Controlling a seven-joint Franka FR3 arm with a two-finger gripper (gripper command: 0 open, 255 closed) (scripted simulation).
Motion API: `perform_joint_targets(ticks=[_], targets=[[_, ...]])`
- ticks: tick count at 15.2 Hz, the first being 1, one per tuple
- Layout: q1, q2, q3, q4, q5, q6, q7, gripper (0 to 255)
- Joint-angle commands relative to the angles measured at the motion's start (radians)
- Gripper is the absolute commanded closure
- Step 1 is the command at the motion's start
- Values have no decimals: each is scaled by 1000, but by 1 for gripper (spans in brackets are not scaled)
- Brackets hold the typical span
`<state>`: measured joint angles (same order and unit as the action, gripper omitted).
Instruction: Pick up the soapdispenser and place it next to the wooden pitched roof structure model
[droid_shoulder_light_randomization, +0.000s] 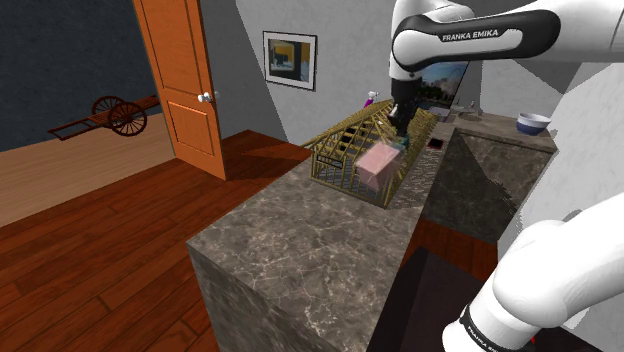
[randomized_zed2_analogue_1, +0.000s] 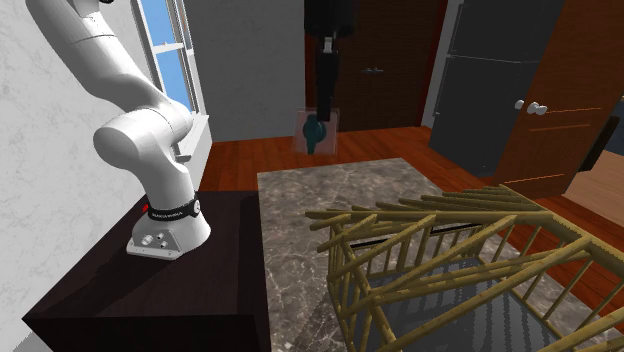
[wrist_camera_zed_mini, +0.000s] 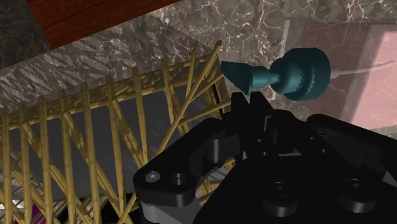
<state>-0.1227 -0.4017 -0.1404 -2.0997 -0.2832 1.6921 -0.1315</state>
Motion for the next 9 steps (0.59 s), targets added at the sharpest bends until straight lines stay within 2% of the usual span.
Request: perform_joint_targets(ticks=[1,9], targets=[[-1,-6,-3,-32,-3,26,4,255],[-4,-6,-11,-138,-12,130,26,255]])
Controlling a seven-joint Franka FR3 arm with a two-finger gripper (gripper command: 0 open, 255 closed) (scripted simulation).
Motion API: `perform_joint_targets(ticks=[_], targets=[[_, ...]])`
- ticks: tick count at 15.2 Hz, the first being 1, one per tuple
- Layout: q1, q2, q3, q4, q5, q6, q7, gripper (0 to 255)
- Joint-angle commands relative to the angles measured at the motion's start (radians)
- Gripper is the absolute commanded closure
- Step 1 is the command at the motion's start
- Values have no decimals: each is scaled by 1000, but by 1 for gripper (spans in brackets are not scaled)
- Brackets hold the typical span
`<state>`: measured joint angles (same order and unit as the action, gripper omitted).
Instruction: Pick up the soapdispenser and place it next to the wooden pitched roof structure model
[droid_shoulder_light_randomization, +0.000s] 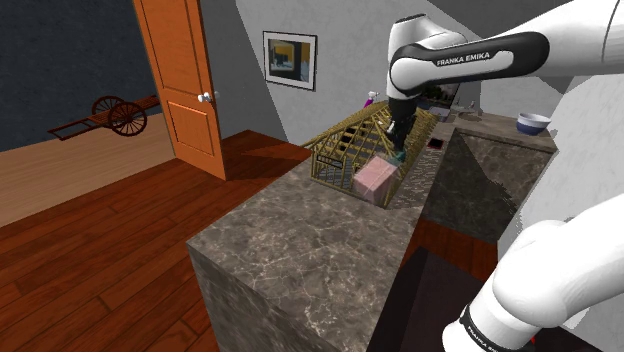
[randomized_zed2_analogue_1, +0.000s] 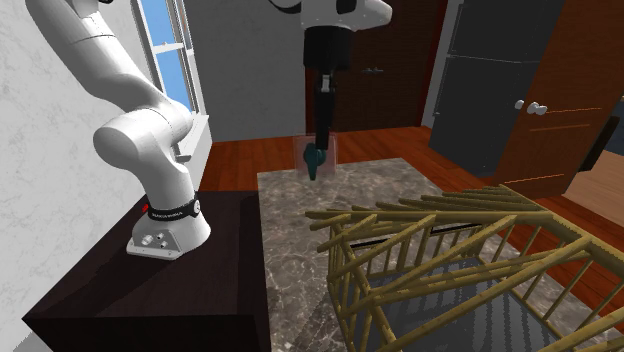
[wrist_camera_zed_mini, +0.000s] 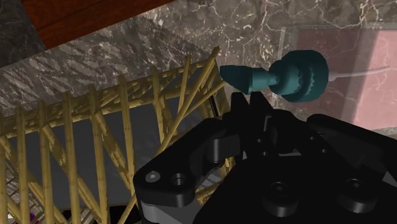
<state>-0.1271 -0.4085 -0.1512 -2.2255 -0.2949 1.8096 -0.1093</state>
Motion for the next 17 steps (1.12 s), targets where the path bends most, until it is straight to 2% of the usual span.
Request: perform_joint_targets(ticks=[1,17], targets=[[0,2,-1,-24,-2,26,7,255],[-8,52,-18,-196,-28,244,53,255]])
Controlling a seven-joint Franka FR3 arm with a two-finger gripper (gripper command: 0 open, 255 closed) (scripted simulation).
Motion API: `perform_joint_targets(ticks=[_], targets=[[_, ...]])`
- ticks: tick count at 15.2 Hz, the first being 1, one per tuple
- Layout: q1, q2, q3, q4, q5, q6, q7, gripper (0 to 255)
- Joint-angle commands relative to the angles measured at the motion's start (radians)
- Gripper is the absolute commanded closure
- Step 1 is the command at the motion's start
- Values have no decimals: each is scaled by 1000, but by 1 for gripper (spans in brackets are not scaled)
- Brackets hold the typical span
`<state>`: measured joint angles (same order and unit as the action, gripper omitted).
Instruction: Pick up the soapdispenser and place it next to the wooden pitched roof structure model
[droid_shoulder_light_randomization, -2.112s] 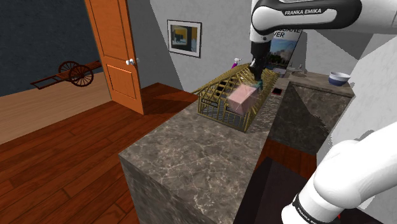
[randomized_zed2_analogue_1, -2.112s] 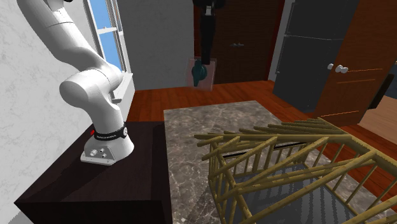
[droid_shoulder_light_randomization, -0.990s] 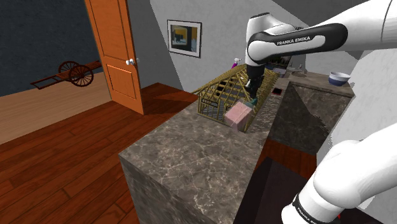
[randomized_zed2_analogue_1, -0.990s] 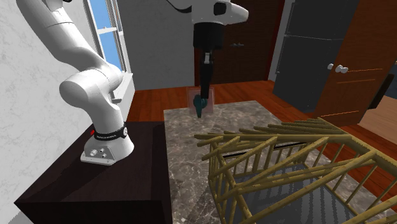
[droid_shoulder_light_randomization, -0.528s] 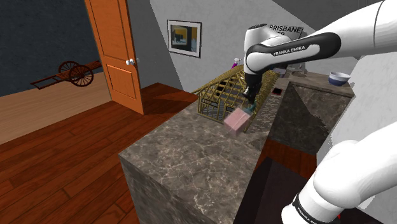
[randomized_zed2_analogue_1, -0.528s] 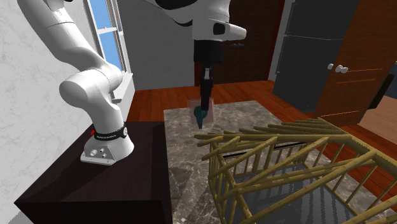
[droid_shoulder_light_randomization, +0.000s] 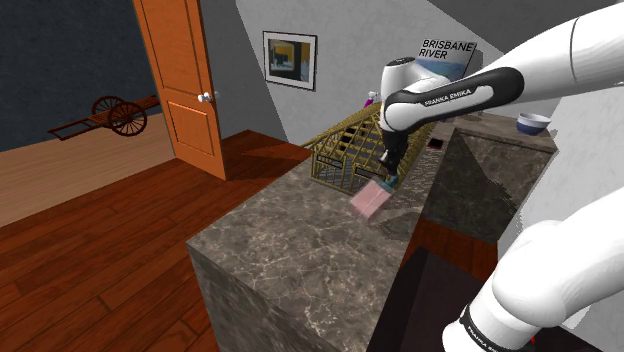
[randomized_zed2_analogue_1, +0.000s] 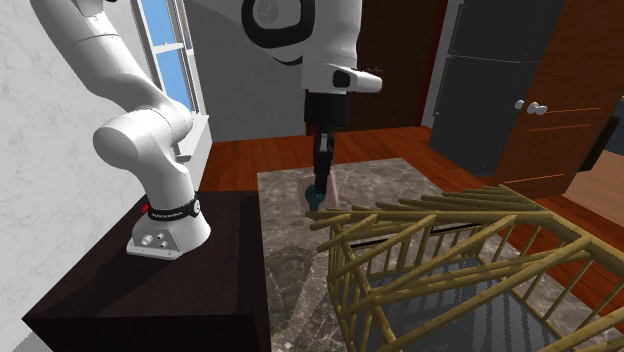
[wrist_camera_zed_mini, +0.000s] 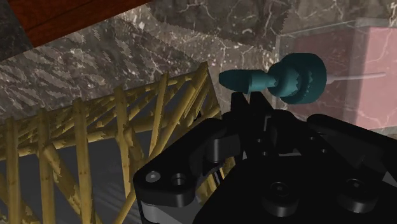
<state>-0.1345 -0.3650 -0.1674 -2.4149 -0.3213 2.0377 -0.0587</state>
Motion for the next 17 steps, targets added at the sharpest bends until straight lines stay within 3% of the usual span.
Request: perform_joint_targets(ticks=[1,7,15,16,17], targets=[[-1,13,-3,-16,-4,30,6,255],[-5,50,-9,-67,-17,116,25,255],[-5,53,-9,-69,-17,121,26,255],[-5,53,-9,-69,-17,121,26,0],[-5,53,-9,-69,-17,121,26,0]])
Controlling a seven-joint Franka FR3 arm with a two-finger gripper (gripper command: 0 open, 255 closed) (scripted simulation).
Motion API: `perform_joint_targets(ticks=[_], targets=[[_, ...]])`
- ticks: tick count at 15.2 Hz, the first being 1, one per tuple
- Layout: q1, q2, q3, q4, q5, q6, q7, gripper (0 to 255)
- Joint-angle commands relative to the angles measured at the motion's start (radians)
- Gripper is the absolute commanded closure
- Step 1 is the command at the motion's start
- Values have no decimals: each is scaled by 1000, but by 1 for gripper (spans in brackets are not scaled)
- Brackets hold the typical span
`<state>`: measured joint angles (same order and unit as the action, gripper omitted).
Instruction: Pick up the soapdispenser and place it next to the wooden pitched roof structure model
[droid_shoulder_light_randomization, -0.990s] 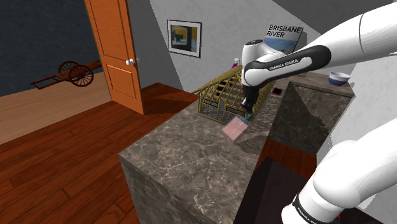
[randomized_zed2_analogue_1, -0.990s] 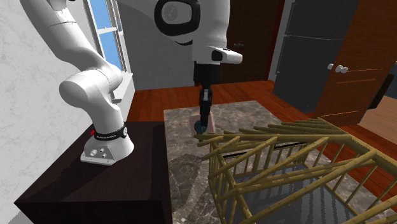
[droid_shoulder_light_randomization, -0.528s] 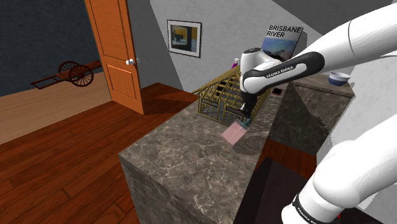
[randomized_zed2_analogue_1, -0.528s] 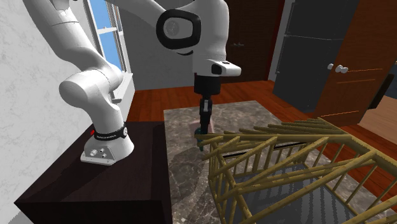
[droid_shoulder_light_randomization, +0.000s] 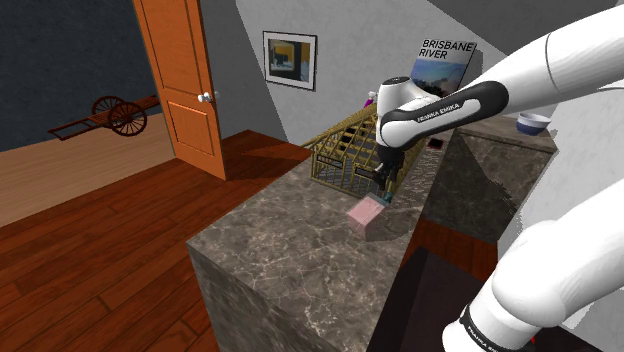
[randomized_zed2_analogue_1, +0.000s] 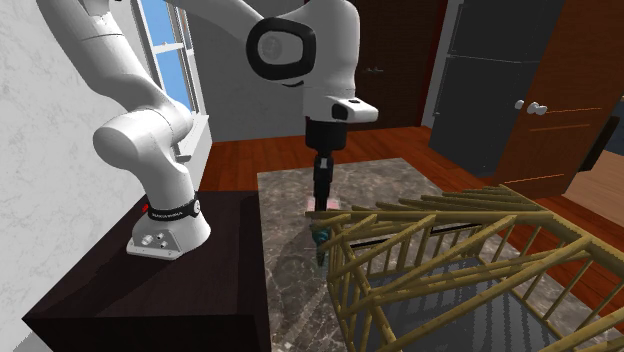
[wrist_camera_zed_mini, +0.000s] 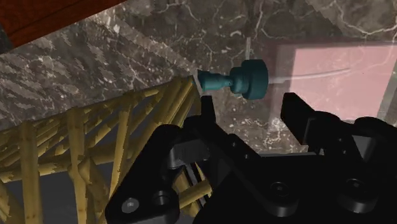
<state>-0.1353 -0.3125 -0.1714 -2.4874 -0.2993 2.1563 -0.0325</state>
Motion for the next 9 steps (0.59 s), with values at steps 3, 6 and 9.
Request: perform_joint_targets(ticks=[3,6,9], targets=[[-2,11,-3,8,-37,7,4,0],[-27,-30,37,42,-14,-68,-14,0],[-23,-52,52,82,-1,-131,-19,0]])
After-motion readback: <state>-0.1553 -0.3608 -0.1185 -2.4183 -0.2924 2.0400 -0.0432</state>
